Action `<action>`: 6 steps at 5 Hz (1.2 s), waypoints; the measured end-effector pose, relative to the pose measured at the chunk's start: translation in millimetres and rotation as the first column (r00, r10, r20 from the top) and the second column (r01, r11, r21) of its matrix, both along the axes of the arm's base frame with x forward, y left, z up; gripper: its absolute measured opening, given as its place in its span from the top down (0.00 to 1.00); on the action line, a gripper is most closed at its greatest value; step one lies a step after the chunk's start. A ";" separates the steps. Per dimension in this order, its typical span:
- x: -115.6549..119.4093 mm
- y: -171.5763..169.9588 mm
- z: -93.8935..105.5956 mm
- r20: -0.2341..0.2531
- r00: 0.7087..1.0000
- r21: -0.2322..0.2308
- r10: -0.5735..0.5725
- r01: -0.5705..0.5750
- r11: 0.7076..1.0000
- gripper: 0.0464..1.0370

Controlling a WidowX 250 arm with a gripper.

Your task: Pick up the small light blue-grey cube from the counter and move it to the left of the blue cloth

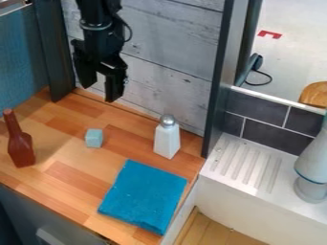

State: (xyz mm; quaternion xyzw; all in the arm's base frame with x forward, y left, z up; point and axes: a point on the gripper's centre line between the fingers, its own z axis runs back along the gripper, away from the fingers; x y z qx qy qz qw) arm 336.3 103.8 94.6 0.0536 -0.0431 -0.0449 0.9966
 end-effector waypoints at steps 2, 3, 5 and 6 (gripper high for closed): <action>16.0 12.9 -22.4 0.081 0.964 0.053 -0.254 0.251 0.967 0.04; 4.2 25.1 -33.9 0.086 0.928 0.033 -0.362 0.361 0.932 0.04; -1.7 31.5 -73.3 0.024 0.916 -0.026 -0.401 0.402 0.915 0.04; -0.9 38.0 -83.2 0.016 0.907 -0.041 -0.421 0.421 0.906 0.04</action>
